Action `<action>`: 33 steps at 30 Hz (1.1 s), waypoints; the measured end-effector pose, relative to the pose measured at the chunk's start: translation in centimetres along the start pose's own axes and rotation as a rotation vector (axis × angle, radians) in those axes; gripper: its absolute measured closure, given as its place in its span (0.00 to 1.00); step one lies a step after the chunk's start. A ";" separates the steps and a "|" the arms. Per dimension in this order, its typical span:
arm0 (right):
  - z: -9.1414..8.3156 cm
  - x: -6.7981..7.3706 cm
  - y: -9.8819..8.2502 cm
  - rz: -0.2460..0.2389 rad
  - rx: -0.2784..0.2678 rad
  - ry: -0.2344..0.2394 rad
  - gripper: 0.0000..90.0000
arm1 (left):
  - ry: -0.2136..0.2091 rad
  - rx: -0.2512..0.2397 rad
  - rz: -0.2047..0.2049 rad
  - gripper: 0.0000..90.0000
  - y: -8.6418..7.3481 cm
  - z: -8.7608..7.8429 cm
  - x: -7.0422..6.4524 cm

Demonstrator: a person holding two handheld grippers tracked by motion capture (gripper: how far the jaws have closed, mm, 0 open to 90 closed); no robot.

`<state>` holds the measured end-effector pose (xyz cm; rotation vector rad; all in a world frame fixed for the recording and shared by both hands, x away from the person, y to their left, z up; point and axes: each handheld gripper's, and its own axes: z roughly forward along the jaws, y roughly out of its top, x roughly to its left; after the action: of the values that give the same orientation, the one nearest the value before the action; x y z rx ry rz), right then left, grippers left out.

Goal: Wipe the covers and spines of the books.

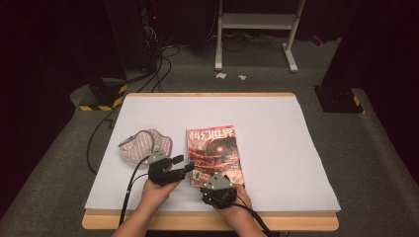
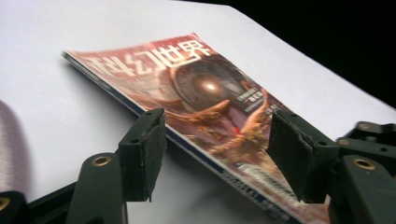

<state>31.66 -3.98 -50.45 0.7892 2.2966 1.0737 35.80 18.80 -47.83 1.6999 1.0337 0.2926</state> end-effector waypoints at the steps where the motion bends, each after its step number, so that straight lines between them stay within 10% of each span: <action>1: 0.0 0.0 0.0 -0.003 -0.002 -0.001 0.51 | 0.015 -0.001 0.018 0.40 0.1 -0.2 0.1; 19: -2.0 -1.7 0.2 0.069 -0.083 -0.014 0.78 | 0.205 0.083 0.203 0.47 0.2 -2.4 3.4; 33: -3.7 -3.7 -0.1 0.129 -0.136 -0.047 0.94 | 0.227 0.033 0.155 0.43 0.4 -5.0 6.3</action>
<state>31.96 -8.43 -47.70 0.9075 2.1324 1.2399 36.55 26.80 -47.33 1.8101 1.0773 0.5826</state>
